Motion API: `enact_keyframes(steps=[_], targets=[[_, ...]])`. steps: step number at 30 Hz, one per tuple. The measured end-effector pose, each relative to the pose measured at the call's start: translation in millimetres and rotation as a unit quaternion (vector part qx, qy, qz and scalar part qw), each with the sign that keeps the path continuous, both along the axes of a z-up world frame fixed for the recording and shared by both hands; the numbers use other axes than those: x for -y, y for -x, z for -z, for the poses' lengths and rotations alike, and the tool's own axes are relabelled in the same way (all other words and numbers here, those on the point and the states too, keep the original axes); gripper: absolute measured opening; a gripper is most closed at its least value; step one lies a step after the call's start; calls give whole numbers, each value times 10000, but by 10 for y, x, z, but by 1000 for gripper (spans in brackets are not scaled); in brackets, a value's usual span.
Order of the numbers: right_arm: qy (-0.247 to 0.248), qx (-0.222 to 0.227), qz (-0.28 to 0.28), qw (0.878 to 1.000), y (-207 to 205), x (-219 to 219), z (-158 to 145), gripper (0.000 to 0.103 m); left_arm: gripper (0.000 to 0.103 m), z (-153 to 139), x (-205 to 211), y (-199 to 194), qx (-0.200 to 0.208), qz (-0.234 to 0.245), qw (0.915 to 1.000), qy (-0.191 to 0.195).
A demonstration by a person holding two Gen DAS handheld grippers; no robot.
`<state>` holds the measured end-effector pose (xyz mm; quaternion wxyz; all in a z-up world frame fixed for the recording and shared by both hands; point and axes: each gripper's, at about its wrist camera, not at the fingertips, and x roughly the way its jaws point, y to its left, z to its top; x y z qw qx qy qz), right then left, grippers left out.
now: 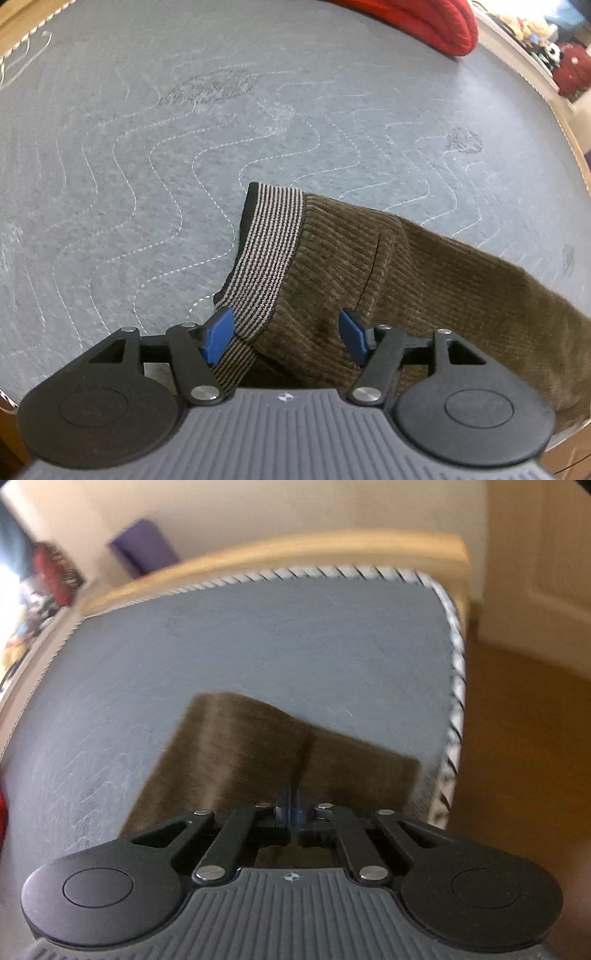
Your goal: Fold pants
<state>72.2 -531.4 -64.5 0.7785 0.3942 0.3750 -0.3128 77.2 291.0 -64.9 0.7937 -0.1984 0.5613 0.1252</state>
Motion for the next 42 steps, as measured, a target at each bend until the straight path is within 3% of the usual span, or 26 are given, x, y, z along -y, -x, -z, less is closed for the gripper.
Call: enact_keyframes(steps=[2,4,8,12,18,20,22,27,30,33,35,39,42], targets=[[-672,260,64,9974,2,116,189,14,69,18,-7,-5,-7,-38,9999,107],[-973,553,35,9937,-41,189,333,23,69,43,19,-13,-42,-20,9999,160],[-655,482,52,9967,-206,192,469,30,69,95,68,-29,-135,37,9999,93],[-498,716,18,9962,-380,157,472,42,69,126,61,-46,-175,17,9998,90],[-358,584,-153,9975,-569,82,486,46,71,192,32,-105,-280,-70,9995,91],[-307,595,-268,9974,-594,65,474,41,72,212,47,-123,-313,-31,9995,54],[-244,653,-354,9969,-581,60,433,3,72,231,55,-125,-347,-16,9994,5],[88,737,-228,9970,-387,48,143,2,71,293,47,-99,-619,-72,9977,-262],[162,636,67,9978,-168,111,-22,2,68,307,-2,-66,-570,-171,9981,-156],[156,490,118,9986,20,132,-116,2,48,322,-1,-35,-544,-82,9984,-146],[151,406,69,9990,112,143,-121,2,25,296,32,5,-476,92,9985,-248],[93,424,26,9991,242,156,-83,1,18,37,20,192,-6,203,9995,-250],[434,543,-177,9974,270,83,-205,1,16,-94,-23,363,132,163,9995,-243]])
